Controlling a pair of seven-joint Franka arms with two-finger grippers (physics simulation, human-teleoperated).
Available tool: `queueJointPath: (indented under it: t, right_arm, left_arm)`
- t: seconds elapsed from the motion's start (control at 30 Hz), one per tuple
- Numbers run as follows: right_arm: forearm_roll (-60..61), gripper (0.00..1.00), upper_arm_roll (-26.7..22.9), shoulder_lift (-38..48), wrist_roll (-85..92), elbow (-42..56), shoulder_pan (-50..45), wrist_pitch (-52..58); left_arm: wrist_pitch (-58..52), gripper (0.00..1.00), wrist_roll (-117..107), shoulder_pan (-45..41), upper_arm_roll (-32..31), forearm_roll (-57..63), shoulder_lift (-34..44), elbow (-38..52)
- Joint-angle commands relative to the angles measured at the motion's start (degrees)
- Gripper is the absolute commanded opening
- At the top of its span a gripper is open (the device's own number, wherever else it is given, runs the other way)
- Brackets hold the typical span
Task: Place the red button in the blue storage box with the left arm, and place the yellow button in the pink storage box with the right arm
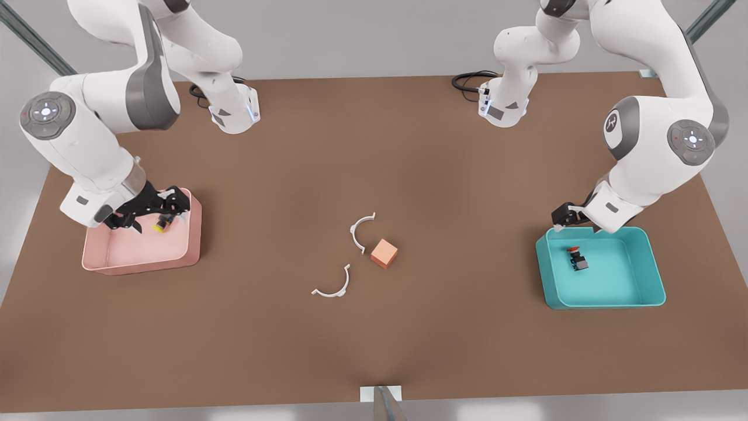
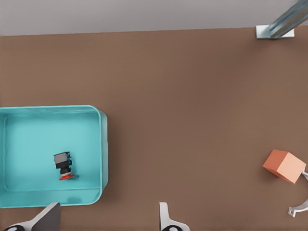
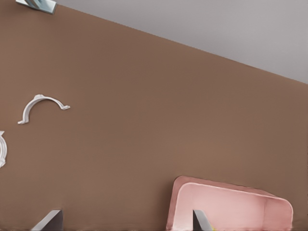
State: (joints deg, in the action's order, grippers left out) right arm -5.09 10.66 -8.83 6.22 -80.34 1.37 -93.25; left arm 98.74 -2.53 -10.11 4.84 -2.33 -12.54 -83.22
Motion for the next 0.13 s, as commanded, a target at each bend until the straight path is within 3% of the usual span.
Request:
queueJointPath:
  t: [0.0,0.1]
  right_arm:
    - [1.1,1.00,-3.2,0.5,-13.5,0.6,-1.5,8.6]
    - [1.2,1.00,-2.9,-0.2,-13.3,0.8,0.1,8.3]
  left_arm:
    - [0.0,1.00,-2.0,0.0,0.0,0.0,0.1,0.1]
    - [0.0,1.00,-2.0,0.0,0.0,0.0,0.1,0.1]
